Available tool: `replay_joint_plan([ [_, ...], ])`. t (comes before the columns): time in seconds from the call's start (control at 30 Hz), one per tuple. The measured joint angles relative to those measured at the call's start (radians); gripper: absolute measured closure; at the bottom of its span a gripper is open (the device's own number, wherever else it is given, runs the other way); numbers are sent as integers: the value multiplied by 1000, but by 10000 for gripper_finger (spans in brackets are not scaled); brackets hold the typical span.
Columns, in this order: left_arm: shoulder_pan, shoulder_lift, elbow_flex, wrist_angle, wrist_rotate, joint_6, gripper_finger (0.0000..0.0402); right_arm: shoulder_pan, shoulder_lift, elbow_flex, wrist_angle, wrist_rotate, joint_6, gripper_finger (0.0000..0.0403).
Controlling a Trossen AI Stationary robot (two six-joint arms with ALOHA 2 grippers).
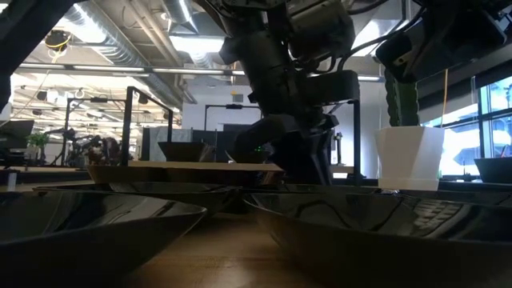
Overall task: Pick & Place Mini shaped plates
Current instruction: Stack the square plate on the top of the square plate on the shelf
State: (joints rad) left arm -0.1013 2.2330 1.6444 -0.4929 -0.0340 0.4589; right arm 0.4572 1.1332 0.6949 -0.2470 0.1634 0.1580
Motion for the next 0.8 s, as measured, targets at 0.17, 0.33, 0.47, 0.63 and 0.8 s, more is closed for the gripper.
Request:
replay_joint_plan([
  [0.17,0,0,0,3,-3,0,392,0,0,0,0,-6,-1,378],
  [0.33,-9,0,0,3,-67,0,396,0,0,0,-4,-10,0,378],
  [0.47,-24,0,0,-7,-154,12,397,0,0,0,-13,-12,12,378],
  [0.63,-47,-19,-1,-23,-219,15,398,0,0,0,-13,-36,15,378],
  [0.8,-75,-73,-2,-39,-290,2,398,0,0,1,-13,-37,16,378],
])
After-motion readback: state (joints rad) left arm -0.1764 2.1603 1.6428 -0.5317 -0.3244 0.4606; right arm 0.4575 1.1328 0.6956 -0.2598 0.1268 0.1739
